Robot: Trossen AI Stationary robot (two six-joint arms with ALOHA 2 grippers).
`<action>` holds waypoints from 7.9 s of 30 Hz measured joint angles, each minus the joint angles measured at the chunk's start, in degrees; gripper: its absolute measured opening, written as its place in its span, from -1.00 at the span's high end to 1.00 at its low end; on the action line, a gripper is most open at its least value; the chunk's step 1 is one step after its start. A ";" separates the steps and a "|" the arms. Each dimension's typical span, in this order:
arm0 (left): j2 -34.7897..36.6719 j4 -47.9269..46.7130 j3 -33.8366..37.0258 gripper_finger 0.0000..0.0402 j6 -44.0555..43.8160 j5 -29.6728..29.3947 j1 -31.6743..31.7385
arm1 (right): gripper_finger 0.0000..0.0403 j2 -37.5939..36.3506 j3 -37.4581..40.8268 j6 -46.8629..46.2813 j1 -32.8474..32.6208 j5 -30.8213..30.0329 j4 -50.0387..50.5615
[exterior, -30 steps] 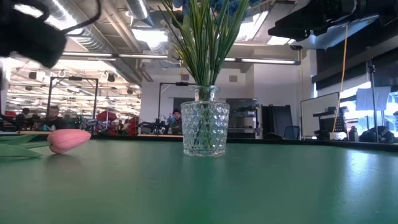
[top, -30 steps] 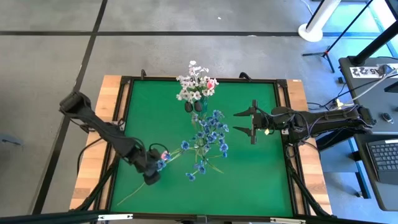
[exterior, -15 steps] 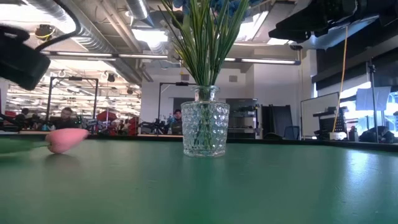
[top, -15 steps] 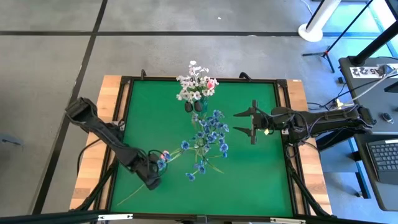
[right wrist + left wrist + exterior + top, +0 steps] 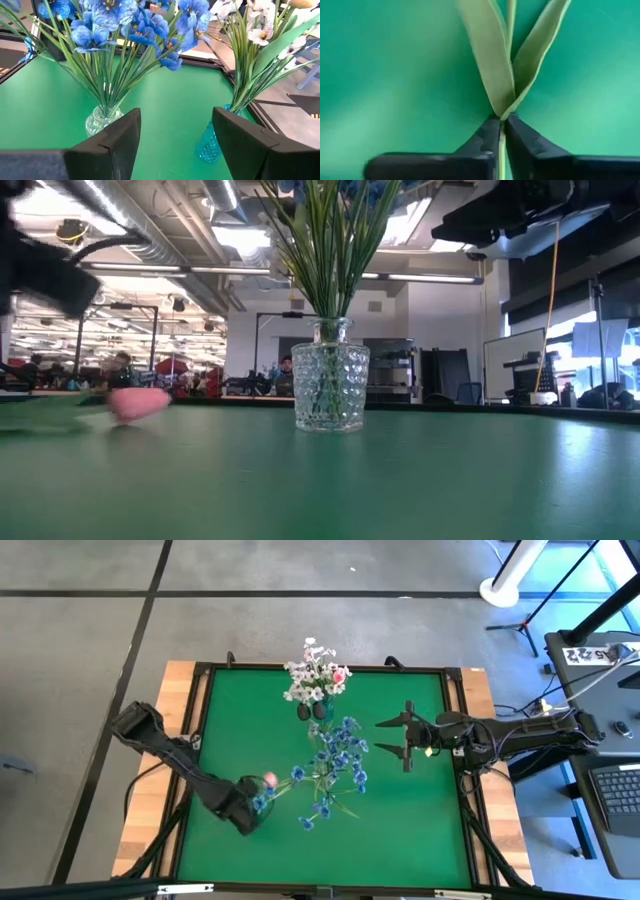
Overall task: Sort flowers into vase by color
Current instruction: Put the pink tulip into the blue vase
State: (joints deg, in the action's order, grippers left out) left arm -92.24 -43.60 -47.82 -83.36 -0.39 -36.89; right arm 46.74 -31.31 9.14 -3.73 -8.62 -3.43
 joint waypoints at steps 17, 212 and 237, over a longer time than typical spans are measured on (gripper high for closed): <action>7.72 -45.96 -43.44 1.00 -4.24 -39.06 -8.97 | -0.21 -1.73 -0.04 1.44 0.00 -1.41 -2.78; -1.83 85.14 14.03 -0.08 72.60 -1.55 58.41 | 1.00 55.17 -6.80 -18.59 34.86 44.28 -86.44; -3.18 76.66 5.30 -0.15 77.91 1.49 58.54 | 1.00 55.16 -6.78 -19.22 34.88 45.22 -86.33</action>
State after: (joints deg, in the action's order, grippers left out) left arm -95.42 33.05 -42.52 -5.45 1.10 21.65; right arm 101.90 -38.09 -10.09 31.15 36.60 -89.76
